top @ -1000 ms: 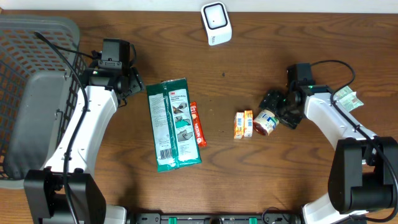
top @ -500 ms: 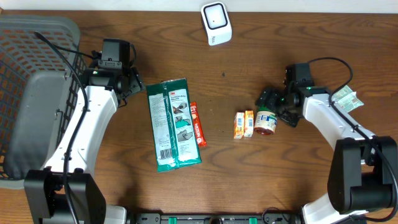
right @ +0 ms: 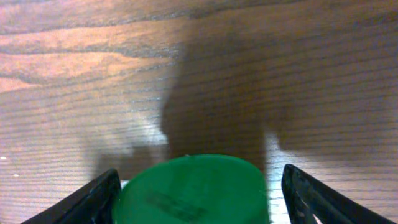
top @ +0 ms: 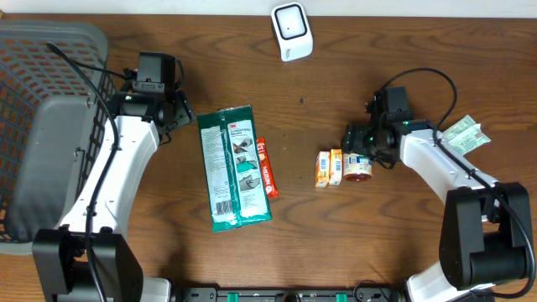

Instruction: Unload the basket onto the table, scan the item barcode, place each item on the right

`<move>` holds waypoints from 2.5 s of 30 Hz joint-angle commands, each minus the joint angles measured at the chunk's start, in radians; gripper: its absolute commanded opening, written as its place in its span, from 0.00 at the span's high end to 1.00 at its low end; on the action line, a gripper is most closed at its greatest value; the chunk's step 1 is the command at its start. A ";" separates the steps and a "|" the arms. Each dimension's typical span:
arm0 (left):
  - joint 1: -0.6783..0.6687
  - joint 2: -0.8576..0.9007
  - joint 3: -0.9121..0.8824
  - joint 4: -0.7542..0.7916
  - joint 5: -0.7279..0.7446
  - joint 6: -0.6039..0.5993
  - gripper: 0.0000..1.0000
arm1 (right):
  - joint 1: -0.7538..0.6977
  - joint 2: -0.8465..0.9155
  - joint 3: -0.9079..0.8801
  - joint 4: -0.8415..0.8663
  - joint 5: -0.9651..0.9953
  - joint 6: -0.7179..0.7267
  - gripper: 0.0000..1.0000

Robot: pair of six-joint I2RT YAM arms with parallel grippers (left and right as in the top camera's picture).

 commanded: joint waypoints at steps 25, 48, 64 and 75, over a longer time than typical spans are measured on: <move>0.000 0.000 0.005 -0.003 -0.021 0.010 0.15 | 0.014 -0.014 0.003 -0.008 0.035 -0.006 0.40; 0.000 0.000 0.005 -0.003 -0.021 0.010 0.15 | 0.084 -0.289 0.011 -0.019 0.343 -0.129 0.49; 0.000 0.000 0.005 -0.003 -0.021 0.010 0.15 | 0.220 -0.284 -0.241 0.576 0.797 -0.052 0.56; 0.000 0.000 0.005 -0.003 -0.021 0.010 0.15 | 0.191 -0.108 -0.342 0.885 0.784 -0.102 0.57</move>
